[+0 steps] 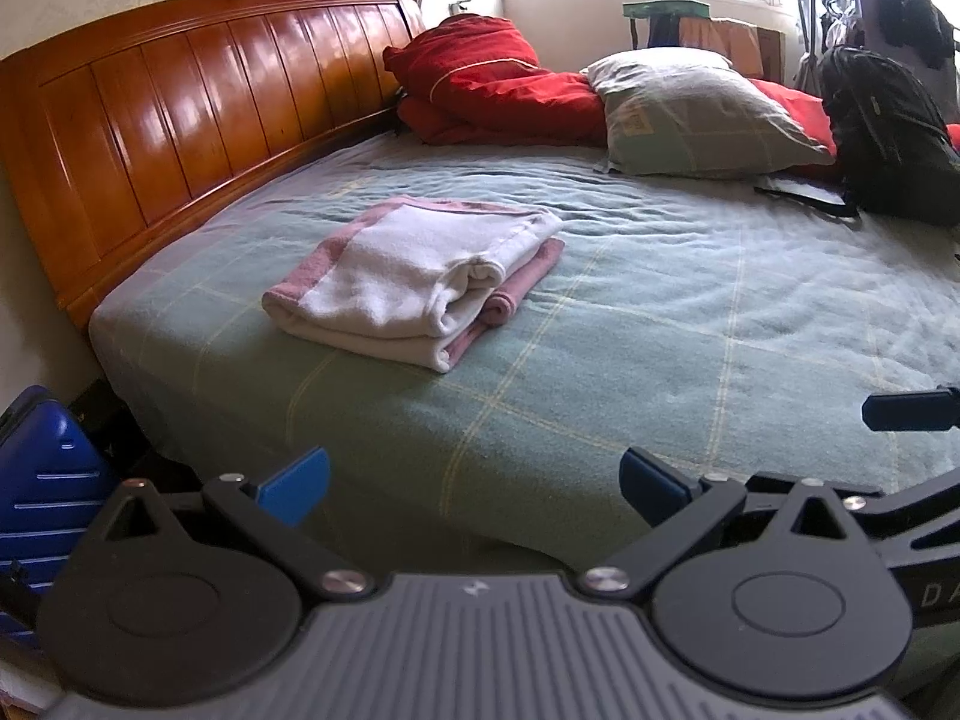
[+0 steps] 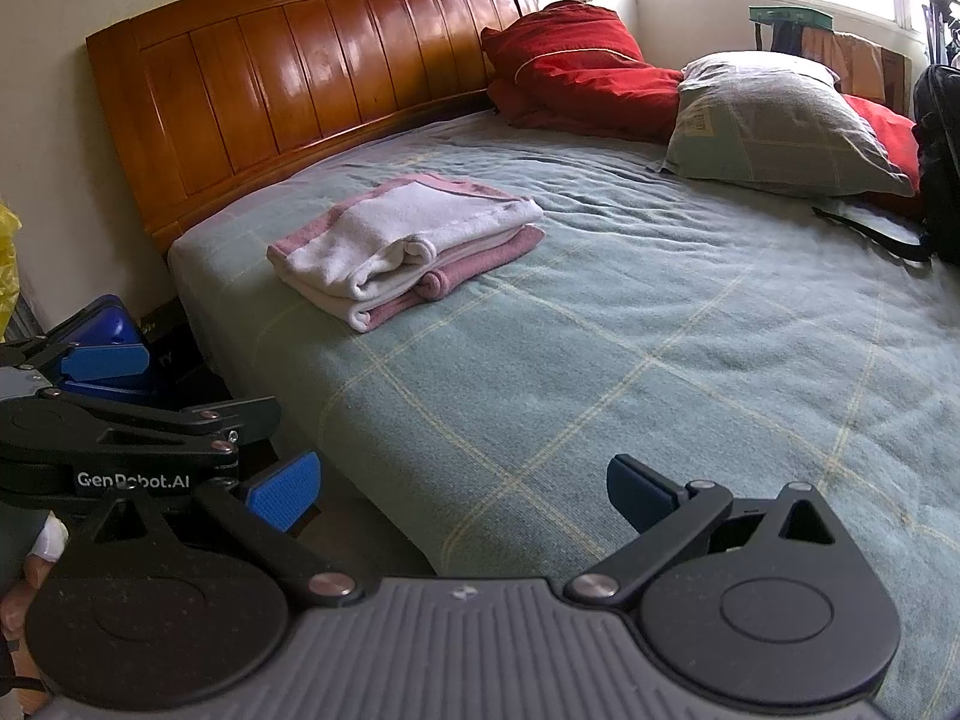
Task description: Fold clothes
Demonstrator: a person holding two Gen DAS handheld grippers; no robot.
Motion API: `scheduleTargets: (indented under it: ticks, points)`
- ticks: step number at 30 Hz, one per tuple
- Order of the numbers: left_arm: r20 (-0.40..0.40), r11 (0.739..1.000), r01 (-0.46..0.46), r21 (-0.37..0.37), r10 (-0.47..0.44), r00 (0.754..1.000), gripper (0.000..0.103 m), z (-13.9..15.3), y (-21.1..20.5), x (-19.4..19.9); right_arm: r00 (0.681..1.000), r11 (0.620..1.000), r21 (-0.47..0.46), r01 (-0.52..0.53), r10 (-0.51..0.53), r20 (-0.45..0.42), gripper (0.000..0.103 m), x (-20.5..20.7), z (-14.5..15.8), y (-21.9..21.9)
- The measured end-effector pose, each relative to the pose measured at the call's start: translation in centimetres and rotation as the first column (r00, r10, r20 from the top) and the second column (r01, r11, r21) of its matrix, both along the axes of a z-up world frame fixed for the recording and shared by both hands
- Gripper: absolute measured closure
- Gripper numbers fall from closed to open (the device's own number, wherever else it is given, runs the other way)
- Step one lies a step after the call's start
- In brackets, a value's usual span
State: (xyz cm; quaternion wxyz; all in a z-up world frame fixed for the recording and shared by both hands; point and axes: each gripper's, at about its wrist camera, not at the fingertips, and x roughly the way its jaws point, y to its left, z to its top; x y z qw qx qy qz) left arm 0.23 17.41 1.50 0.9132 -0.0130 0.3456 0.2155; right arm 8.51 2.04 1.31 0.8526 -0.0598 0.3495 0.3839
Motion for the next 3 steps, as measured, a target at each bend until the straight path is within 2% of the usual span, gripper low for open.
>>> scheduleTargets:
  ticks: [3]
  points:
    - [-0.001,1.000,0.001,-0.003,-0.001,1.000,0.001,0.04,0.01,-0.01,1.000,1.000,0.001,0.001,-0.001,0.001,0.000,-0.07,0.00,-0.01]
